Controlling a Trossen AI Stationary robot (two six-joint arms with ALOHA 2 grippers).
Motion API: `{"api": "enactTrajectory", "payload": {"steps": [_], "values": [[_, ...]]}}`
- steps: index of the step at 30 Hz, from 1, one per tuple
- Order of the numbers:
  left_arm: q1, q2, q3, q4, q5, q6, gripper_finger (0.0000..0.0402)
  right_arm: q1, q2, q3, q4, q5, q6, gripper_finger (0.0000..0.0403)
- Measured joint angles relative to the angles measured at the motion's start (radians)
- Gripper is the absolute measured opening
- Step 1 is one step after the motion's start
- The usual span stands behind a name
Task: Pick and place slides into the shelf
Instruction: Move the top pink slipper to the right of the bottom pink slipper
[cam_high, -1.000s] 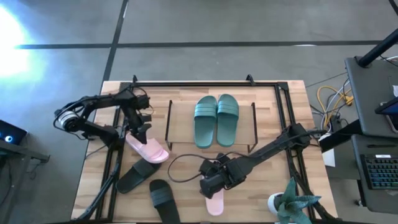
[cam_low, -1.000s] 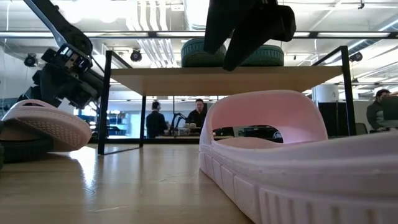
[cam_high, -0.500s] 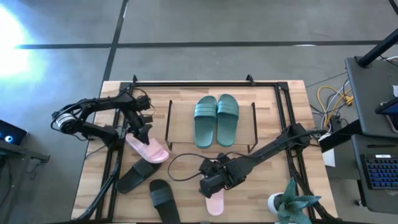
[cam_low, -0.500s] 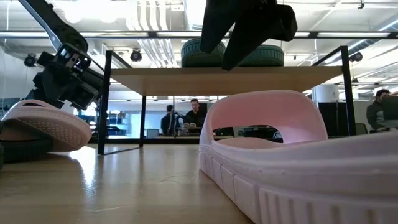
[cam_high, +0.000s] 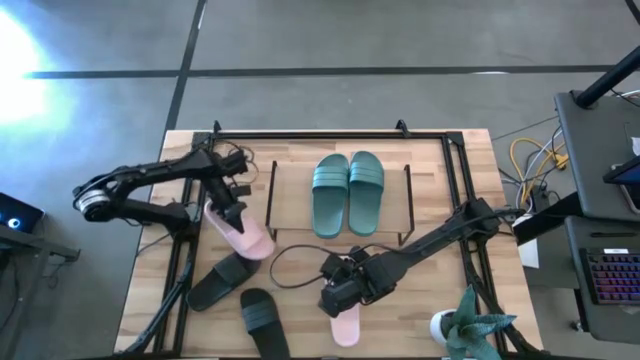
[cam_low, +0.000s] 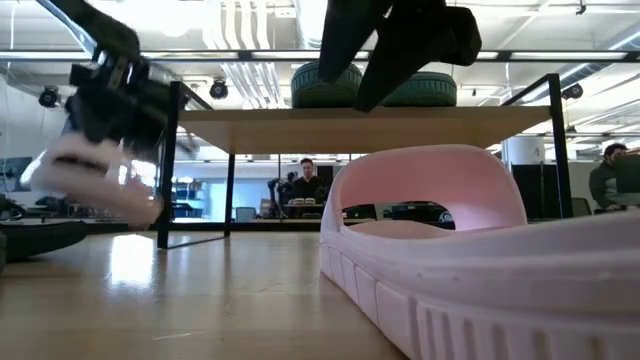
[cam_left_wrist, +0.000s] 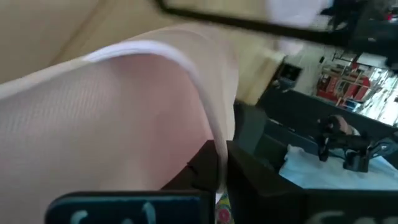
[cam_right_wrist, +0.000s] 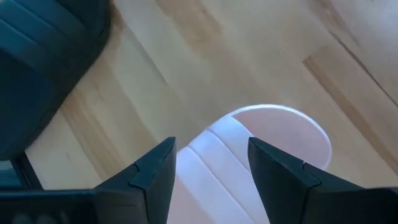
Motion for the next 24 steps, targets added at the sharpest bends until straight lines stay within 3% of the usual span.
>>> {"api": "enactTrajectory", "payload": {"steps": [4,10,15,18,24], "values": [[-0.006,-0.078,0.141,-0.147,-0.04,0.016,0.0002,0.0,-0.019,0.0,0.014,0.009,0.012,0.0182],[-0.009,-0.151,0.329,-0.454,-0.255,0.077,0.0001,-0.008,-0.06,0.0,-0.011,0.11,0.082,0.0157],[-0.126,-0.228,0.437,-0.474,-0.202,0.052,0.0001,-0.034,-0.144,-0.001,-0.01,0.24,0.123,0.0139],[-0.225,-0.269,0.473,-0.335,-0.217,-0.177,0.0,-0.058,-0.206,0.0,-0.007,0.255,0.122,0.0134],[-0.469,-0.372,0.422,0.309,-0.376,-0.722,0.0,-0.08,-0.305,-0.001,-0.003,0.265,0.233,0.0132]]}}
